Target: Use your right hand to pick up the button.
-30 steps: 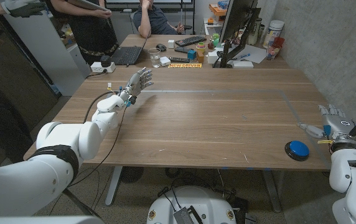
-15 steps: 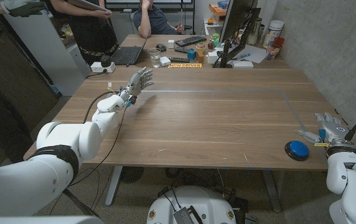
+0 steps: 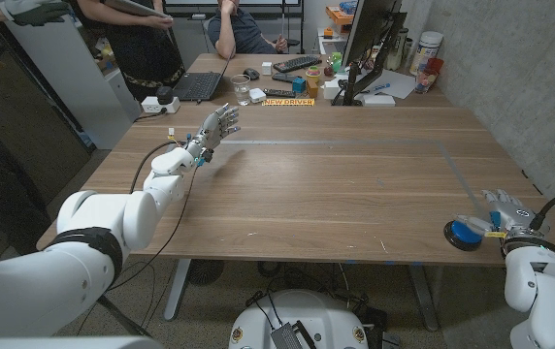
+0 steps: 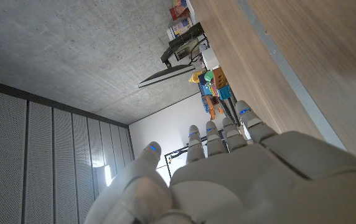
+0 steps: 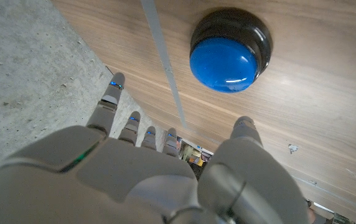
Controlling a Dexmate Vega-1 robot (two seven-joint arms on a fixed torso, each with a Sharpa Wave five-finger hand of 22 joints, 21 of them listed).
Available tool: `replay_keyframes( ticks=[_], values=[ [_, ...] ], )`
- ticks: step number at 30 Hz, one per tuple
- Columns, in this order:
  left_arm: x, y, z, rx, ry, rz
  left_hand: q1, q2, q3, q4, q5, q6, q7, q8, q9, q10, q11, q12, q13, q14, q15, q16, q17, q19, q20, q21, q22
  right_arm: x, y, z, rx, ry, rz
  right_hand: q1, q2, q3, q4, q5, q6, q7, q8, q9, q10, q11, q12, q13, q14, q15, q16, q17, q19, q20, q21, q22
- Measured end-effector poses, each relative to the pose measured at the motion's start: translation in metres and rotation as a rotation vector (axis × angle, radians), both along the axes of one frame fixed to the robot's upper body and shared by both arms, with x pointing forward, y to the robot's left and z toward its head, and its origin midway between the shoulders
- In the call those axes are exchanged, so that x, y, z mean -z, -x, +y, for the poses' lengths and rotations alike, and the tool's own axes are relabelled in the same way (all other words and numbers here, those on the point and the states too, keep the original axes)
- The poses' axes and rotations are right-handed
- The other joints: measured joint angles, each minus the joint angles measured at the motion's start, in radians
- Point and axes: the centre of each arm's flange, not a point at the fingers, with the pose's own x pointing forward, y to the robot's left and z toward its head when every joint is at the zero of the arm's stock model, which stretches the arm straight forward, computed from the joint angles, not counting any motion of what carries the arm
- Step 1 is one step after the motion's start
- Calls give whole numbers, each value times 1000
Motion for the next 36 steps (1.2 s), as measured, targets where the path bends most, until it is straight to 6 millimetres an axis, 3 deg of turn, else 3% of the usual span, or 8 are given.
replay_keyframes(
  ticks=[5,23,36],
  values=[
    [0,1,0,3,0,-8,0,0,0,0,0,0,0,0,0,0,0,0,0,0,0,0,0,0,0,0,0,1,-1,5,-14,-1,14,-12,-12,-6,2,0,0,-15,0,0,8,1,8,0,15,0,2,0,9,2,0,0],
    [-1,3,6,0,6,-18,0,0,0,0,0,0,0,0,0,0,0,0,0,0,0,0,0,0,0,-7,0,4,-13,17,-26,29,93,-3,-3,-6,2,15,25,-50,6,0,19,-10,8,-3,26,-3,2,0,36,0,0,0],
    [-2,1,7,-10,9,-6,-4,-4,0,0,0,0,0,0,0,0,0,0,0,0,0,0,0,0,0,-7,0,7,-20,19,-24,4,164,22,11,2,-15,19,30,-63,10,0,40,-6,15,-3,60,2,10,0,79,0,8,0]
  ],
)
